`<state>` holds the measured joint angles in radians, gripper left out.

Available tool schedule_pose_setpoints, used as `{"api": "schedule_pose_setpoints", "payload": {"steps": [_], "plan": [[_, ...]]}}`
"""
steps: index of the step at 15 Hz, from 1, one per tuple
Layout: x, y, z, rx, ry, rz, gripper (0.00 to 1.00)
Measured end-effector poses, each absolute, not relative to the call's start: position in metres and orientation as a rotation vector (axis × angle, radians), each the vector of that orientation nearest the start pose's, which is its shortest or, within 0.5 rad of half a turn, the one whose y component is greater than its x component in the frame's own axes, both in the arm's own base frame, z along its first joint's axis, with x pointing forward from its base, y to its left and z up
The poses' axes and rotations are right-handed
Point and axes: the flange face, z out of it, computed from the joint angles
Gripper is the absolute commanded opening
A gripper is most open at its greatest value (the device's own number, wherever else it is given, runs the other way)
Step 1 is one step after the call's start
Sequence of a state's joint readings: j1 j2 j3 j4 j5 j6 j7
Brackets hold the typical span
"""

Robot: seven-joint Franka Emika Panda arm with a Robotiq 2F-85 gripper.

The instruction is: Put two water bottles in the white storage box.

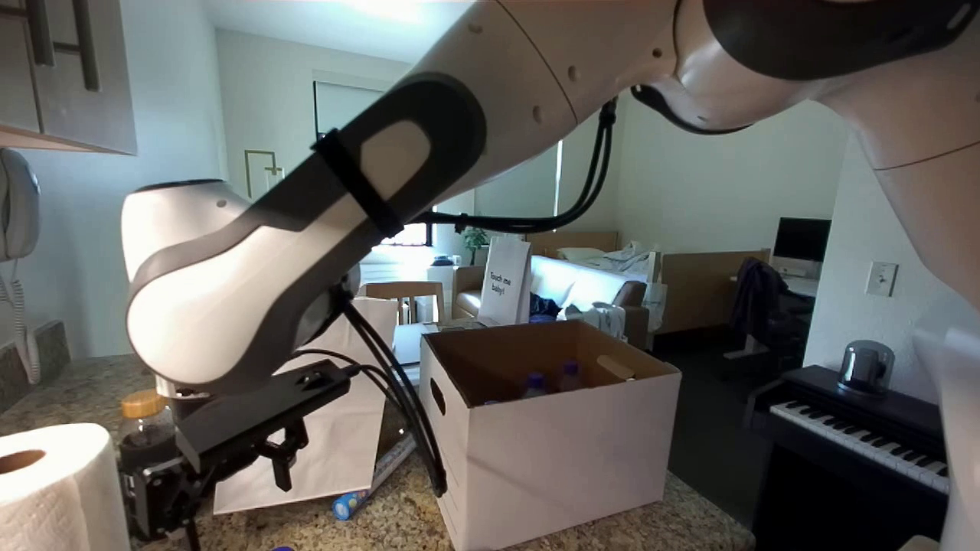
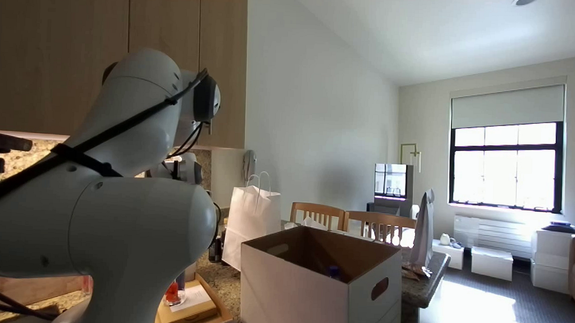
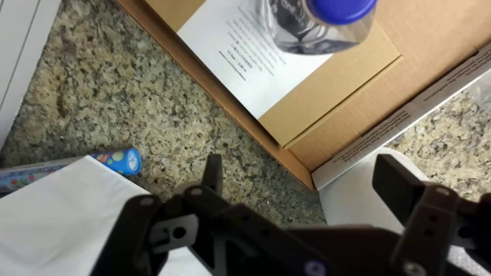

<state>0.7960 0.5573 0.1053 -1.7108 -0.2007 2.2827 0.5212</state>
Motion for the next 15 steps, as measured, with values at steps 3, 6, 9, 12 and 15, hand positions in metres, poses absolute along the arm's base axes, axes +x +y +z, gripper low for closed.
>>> {"api": "schedule_pose_setpoints", "payload": {"steps": [3,6,9,12,15], "plan": [[0.423,0.508,0.261,-3.117,-0.715,-0.011,1.00],[0.417,0.495,0.249,-3.095,-0.666,0.105,1.00],[0.414,0.487,0.240,-3.062,-0.667,0.185,0.67],[0.409,0.486,0.237,-3.046,-0.667,0.225,0.45],[0.400,0.491,0.237,-3.037,-0.687,0.249,0.27]]}}
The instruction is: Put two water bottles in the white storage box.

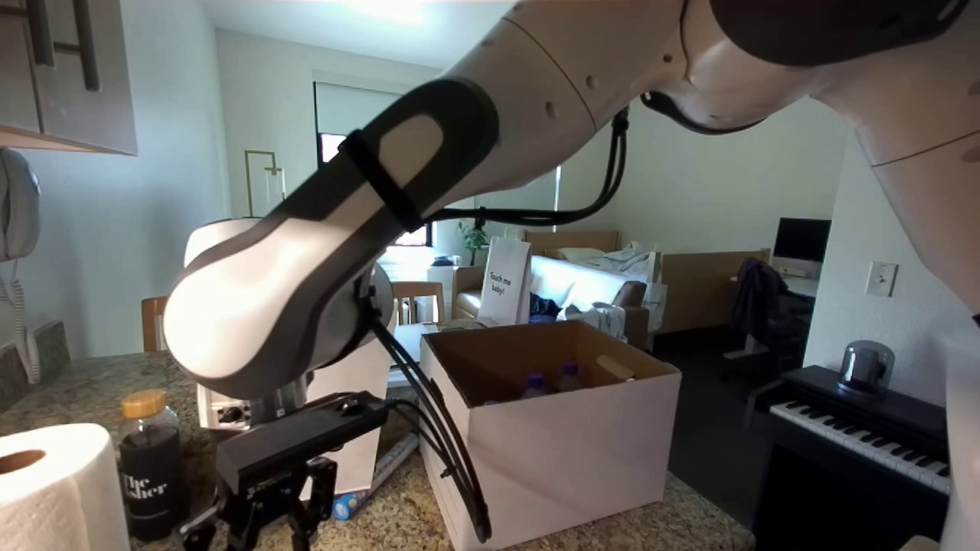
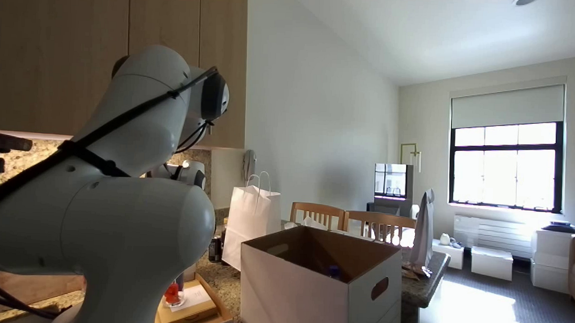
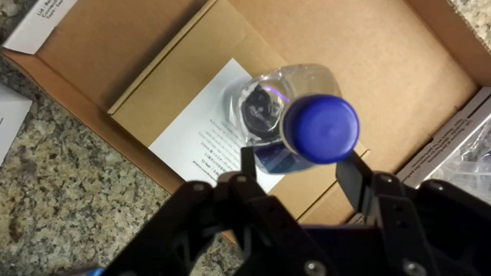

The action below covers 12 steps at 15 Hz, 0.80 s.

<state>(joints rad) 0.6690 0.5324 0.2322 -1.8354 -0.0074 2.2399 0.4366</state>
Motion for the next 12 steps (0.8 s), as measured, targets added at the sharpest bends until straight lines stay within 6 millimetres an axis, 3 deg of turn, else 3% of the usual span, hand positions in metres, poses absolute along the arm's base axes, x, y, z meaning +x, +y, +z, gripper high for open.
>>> {"api": "schedule_pose_setpoints", "payload": {"steps": [1,2,3,8,12], "plan": [[0.397,0.494,0.238,-3.033,-0.695,0.252,0.54],[0.394,0.495,0.239,-3.031,-0.703,0.256,0.66],[0.391,0.496,0.239,-3.029,-0.710,0.259,0.66],[0.375,0.497,0.237,-3.026,-0.737,0.265,0.97],[0.361,0.495,0.241,-3.026,-0.748,0.248,1.00]]}}
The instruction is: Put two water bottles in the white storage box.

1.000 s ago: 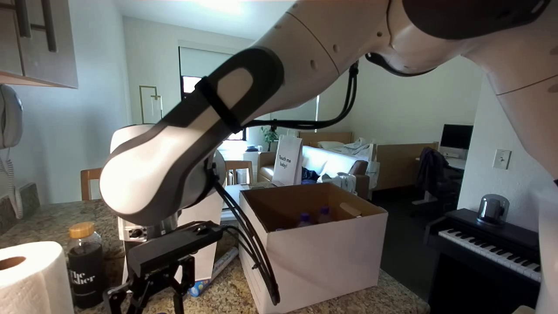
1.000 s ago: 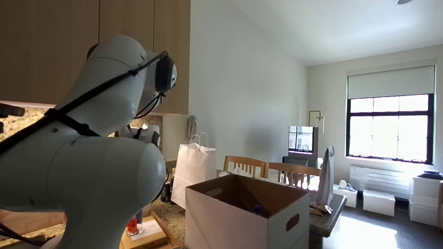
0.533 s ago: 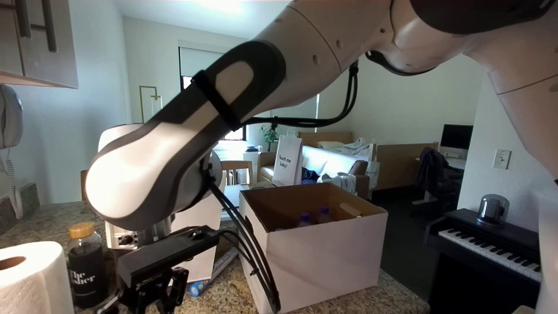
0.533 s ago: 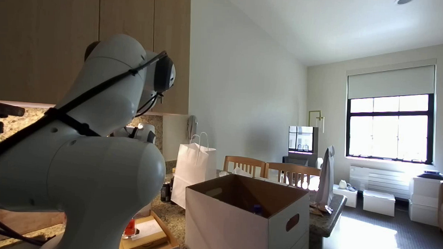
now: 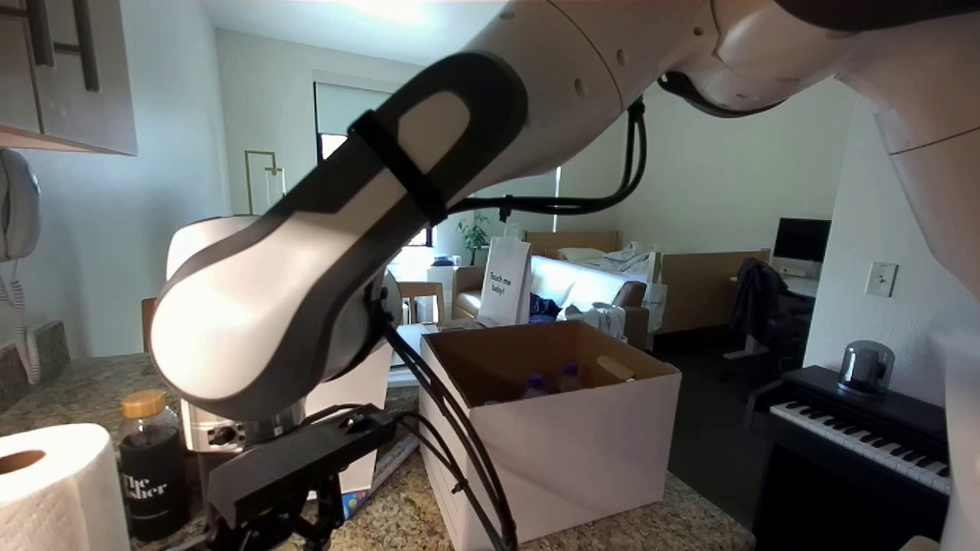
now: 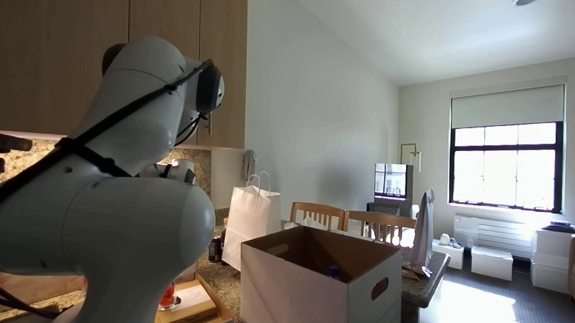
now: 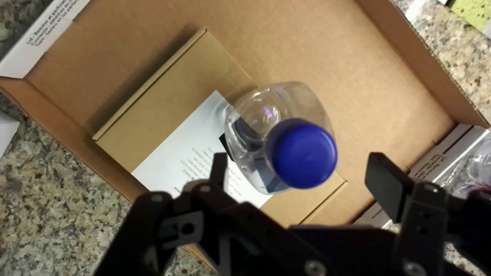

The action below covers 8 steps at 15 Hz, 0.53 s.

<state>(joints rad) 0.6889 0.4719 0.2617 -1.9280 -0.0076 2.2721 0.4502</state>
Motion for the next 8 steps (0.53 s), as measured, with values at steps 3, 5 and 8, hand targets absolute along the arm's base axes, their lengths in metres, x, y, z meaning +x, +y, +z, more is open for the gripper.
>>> {"api": "schedule_pose_setpoints", "payload": {"steps": [3,5,8], "plan": [[0.346,0.495,0.242,-3.029,-0.763,0.250,0.73],[0.336,0.495,0.241,-3.032,-0.778,0.258,0.59],[0.325,0.495,0.244,-3.042,-0.771,0.257,0.40]]}}
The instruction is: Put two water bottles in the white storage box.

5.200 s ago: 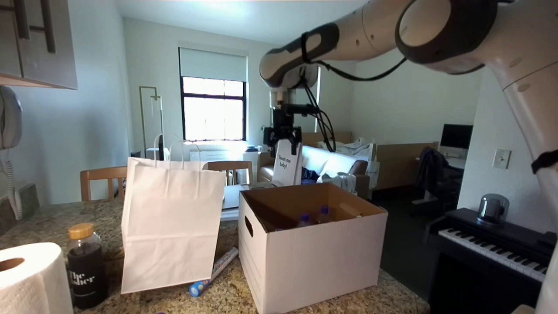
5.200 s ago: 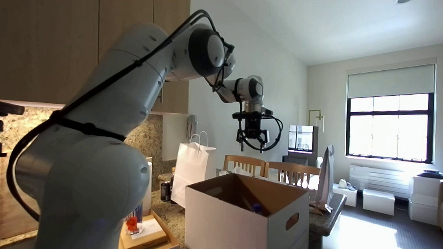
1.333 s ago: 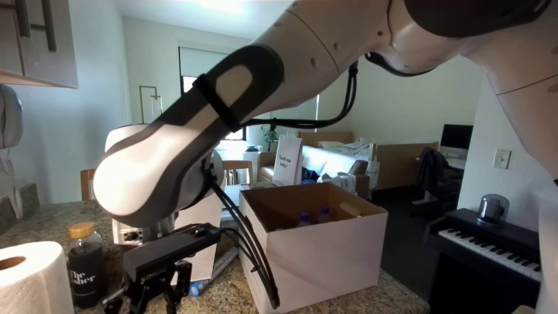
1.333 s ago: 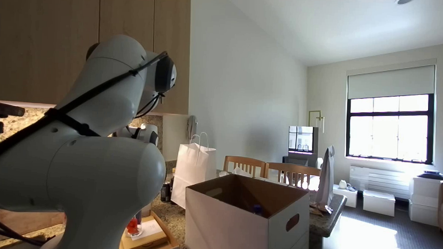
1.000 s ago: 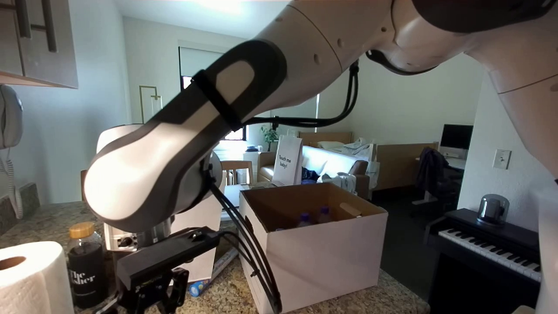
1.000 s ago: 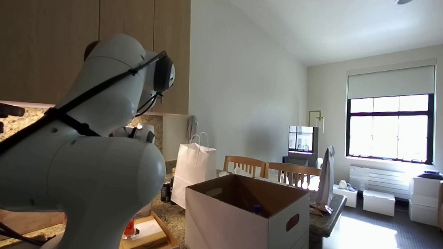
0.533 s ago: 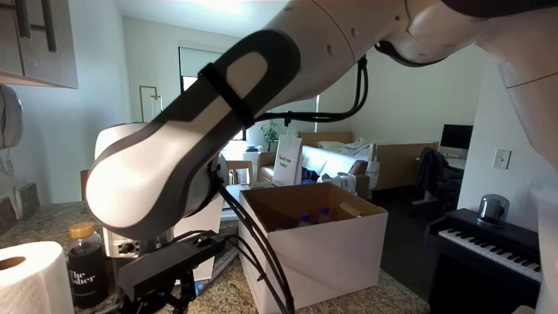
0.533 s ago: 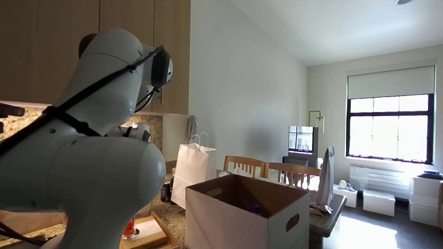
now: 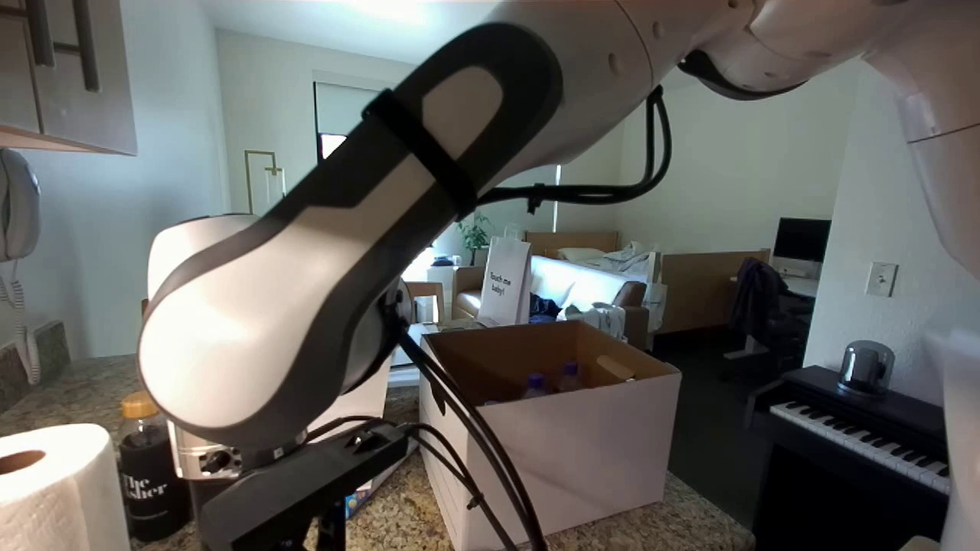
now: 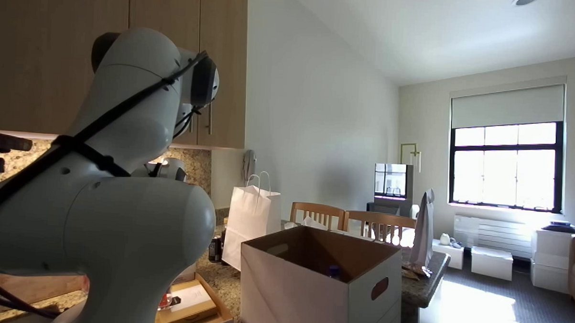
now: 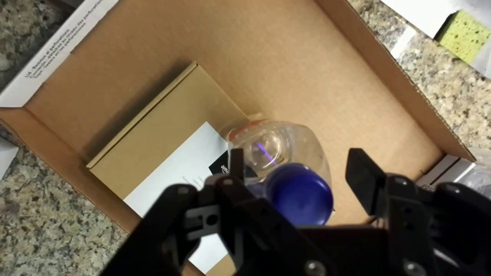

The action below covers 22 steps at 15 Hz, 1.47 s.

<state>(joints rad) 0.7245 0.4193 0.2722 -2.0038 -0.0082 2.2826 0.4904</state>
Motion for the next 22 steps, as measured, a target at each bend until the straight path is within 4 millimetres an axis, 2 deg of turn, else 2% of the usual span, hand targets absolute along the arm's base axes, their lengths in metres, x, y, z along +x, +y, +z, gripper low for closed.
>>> {"api": "schedule_pose_setpoints", "payload": {"steps": [3,5,6,9,12,14,16,18,22], "plan": [[0.314,0.498,0.249,-3.054,-0.756,0.244,0.19],[0.307,0.501,0.254,-3.062,-0.743,0.228,0.11],[0.304,0.502,0.258,-3.065,-0.730,0.219,0.14],[0.301,0.505,0.265,-3.072,-0.693,0.201,0.14],[0.305,0.503,0.275,-3.079,-0.643,0.178,0.15],[0.311,0.498,0.288,-3.095,-0.592,0.169,0.15],[0.317,0.486,0.308,-3.128,-0.544,0.194,0.15],[0.324,0.467,0.340,-3.167,-0.498,0.218,0.15],[0.342,0.416,0.428,-3.204,-0.334,0.284,0.15]]}}
